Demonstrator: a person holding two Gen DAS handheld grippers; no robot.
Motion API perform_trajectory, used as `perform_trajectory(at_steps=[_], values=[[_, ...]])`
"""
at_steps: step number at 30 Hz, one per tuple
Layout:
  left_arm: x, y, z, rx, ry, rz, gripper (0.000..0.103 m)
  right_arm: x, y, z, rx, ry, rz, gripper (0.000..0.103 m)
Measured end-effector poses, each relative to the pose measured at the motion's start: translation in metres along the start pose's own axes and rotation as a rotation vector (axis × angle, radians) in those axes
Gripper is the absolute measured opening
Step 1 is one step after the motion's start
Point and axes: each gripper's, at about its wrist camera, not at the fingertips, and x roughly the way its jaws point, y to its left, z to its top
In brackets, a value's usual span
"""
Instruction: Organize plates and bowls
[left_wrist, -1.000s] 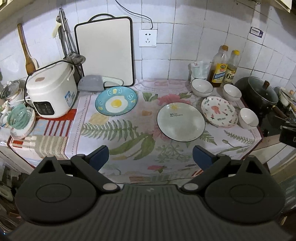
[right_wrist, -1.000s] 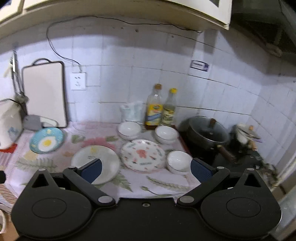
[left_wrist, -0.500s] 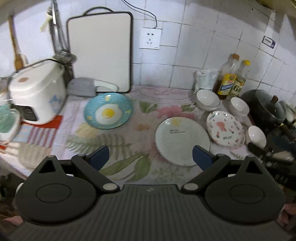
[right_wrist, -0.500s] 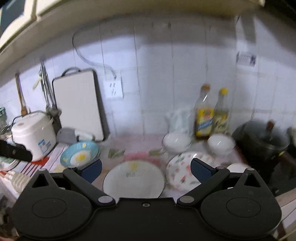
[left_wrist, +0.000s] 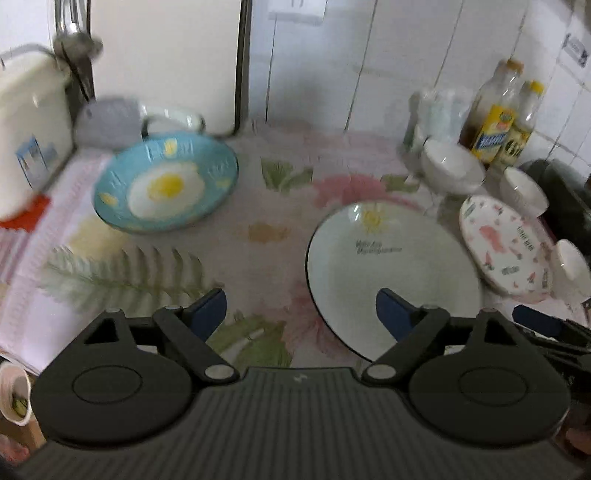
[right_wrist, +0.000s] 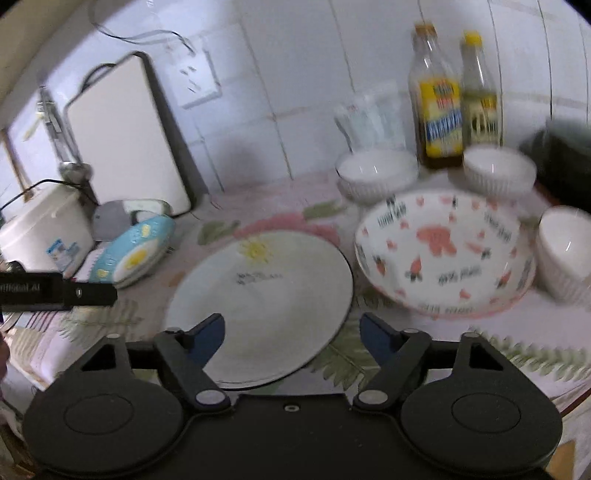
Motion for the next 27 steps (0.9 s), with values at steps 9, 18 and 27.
perform_trajectory(at_steps=[9, 18, 27], values=[[0.059, 0.002, -0.013, -0.038, 0.064, -0.062, 0.066, 0.039, -0.019, -0.009, 0.084, 0.055, 0.051, 0.052], [0.079, 0.002, -0.009, -0.074, 0.12, -0.12, 0.03, 0.049, -0.03, -0.006, 0.108, 0.058, 0.079, 0.028], [0.076, -0.017, -0.016, 0.002, 0.058, -0.075, 0.025, 0.05, -0.021, -0.003, -0.018, 0.062, 0.062, 0.027]])
